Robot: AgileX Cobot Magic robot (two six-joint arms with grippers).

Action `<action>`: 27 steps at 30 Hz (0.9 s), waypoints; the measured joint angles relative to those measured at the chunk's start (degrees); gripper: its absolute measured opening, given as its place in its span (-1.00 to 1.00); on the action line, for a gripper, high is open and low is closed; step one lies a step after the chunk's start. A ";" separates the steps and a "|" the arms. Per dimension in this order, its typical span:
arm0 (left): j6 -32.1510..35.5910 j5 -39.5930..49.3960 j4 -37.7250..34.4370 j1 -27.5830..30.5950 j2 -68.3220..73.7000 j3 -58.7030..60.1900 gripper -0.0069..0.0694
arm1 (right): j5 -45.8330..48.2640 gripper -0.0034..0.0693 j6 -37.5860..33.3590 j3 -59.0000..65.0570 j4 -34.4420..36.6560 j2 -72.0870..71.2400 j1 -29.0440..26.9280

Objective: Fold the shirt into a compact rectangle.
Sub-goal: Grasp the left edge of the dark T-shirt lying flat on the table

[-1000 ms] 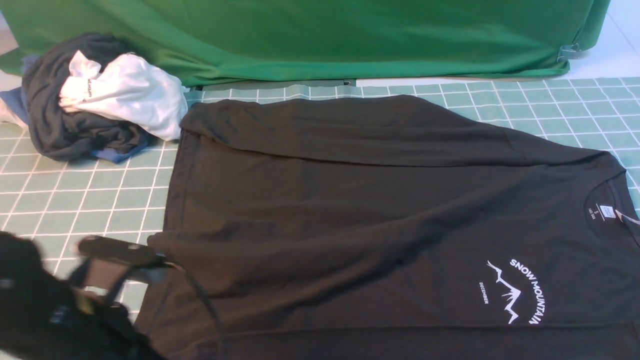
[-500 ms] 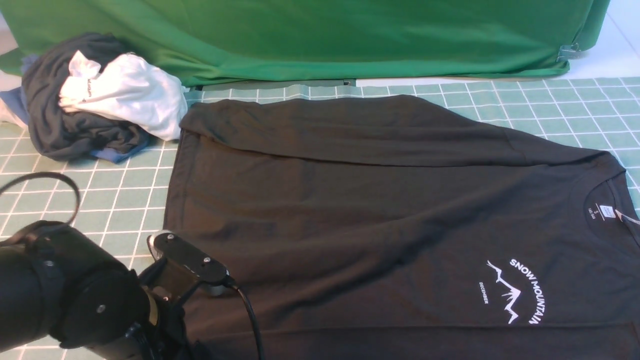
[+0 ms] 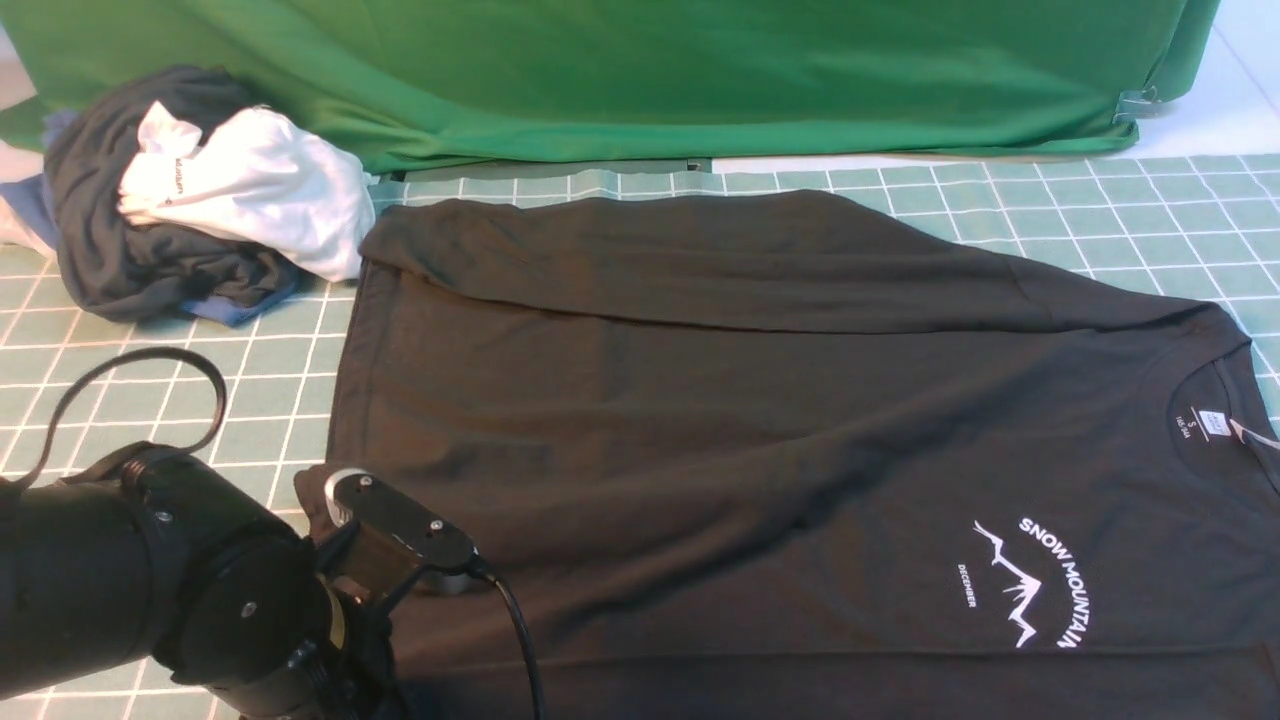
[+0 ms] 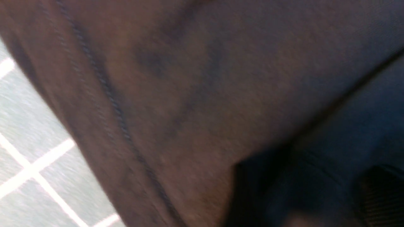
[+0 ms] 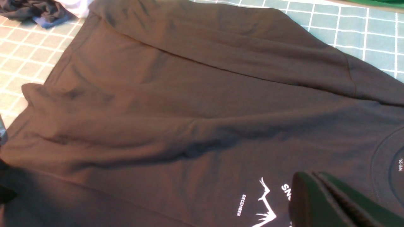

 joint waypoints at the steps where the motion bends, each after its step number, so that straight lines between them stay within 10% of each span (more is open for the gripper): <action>1: 0.00 0.78 -0.65 0.00 0.00 0.00 0.08 | 0.00 -0.90 0.00 0.00 0.00 0.00 0.00; 6: 0.00 4.21 -3.69 0.00 -0.48 -0.11 -0.62 | 0.00 -0.90 -0.06 0.00 0.00 0.00 0.00; 27: -2.07 20.01 -8.45 0.00 -8.96 -6.13 -0.65 | 0.00 -0.88 -0.24 0.00 0.02 0.00 0.00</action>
